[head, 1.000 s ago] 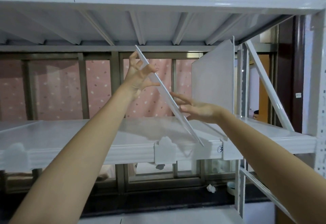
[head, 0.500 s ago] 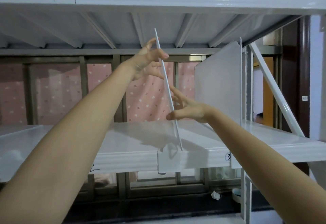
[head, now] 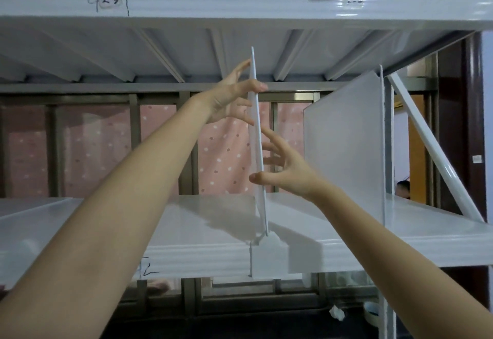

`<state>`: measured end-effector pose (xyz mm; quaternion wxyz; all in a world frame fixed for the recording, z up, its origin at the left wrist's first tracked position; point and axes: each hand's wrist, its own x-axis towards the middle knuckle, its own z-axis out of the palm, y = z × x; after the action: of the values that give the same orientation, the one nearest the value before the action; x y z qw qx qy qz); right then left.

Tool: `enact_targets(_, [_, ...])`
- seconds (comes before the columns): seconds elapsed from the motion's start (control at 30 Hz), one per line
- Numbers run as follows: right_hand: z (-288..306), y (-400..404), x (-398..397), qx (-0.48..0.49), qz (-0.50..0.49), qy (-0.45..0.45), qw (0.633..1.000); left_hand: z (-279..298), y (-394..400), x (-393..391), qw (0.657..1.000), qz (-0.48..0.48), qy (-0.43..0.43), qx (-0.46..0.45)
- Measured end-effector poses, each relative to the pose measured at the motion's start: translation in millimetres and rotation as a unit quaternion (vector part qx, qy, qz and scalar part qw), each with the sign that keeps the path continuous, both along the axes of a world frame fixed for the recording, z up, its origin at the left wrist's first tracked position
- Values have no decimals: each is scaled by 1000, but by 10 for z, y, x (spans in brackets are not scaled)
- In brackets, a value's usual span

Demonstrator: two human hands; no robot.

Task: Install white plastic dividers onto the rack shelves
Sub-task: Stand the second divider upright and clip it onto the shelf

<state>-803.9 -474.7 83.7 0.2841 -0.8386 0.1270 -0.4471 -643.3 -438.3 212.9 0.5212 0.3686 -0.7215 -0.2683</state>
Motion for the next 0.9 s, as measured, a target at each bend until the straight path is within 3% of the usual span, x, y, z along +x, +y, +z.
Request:
enact_targets(0.1, [-66, 47, -9, -13, 7, -34, 999, -35, 15, 19, 1000, -4, -12, -16])
enact_targets(0.27, [-258, 63, 112, 17, 63, 10, 998, -162, -18, -39, 992, 23, -112, -60])
enact_targets(0.6, [124, 8, -32, 32, 6, 43, 999, -17, -110, -146, 995, 62, -71, -31])
enact_targets(0.9, [43, -113, -21, 29, 12, 45, 999, -26, -223, -170, 994, 56, -89, -12])
